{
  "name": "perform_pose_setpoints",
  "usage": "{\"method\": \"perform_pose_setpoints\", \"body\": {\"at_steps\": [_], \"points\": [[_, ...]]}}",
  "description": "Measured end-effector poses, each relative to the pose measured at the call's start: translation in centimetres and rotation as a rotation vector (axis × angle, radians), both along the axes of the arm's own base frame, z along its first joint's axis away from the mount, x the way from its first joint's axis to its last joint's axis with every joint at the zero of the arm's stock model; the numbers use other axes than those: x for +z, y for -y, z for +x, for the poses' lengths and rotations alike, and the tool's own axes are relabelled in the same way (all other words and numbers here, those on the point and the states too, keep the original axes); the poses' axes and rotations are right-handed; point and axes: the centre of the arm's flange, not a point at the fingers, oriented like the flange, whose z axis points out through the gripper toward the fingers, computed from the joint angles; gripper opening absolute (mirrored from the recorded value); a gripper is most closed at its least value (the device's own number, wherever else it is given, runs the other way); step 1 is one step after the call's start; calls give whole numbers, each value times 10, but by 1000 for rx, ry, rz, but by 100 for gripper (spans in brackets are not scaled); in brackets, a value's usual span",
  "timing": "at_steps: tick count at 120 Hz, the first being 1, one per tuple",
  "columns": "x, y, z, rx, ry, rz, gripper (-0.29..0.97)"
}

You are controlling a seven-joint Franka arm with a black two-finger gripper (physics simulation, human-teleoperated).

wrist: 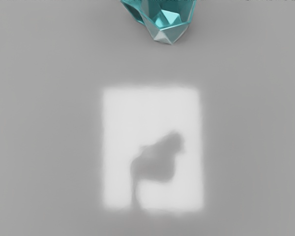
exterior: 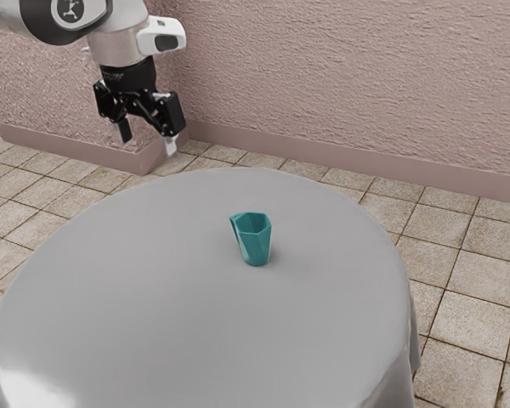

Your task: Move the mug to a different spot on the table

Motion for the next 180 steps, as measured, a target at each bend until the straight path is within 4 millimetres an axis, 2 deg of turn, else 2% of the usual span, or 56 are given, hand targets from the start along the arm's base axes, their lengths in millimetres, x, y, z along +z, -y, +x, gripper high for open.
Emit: {"method": "perform_pose_setpoints", "body": {"at_steps": [18,36,51,69,88,113,125,133,146,180], "points": [[4,1,-2,-3,7,-2,68],[0,12,-10,-41,-38,-5,68],[-9,-12,-9,-71,-85,-1,68],[-30,-39,-1,-162,-112,8,68],[-59,-53,21,-311,-125,19,68],[-134,-87,67,-453,-211,30,68],[-158,-79,81,-571,-230,37,68],[-161,-71,83,-657,-229,39,68],[-158,-68,85,-792,-233,57,68],[-168,-99,90,-1205,-210,-25,68]]}}
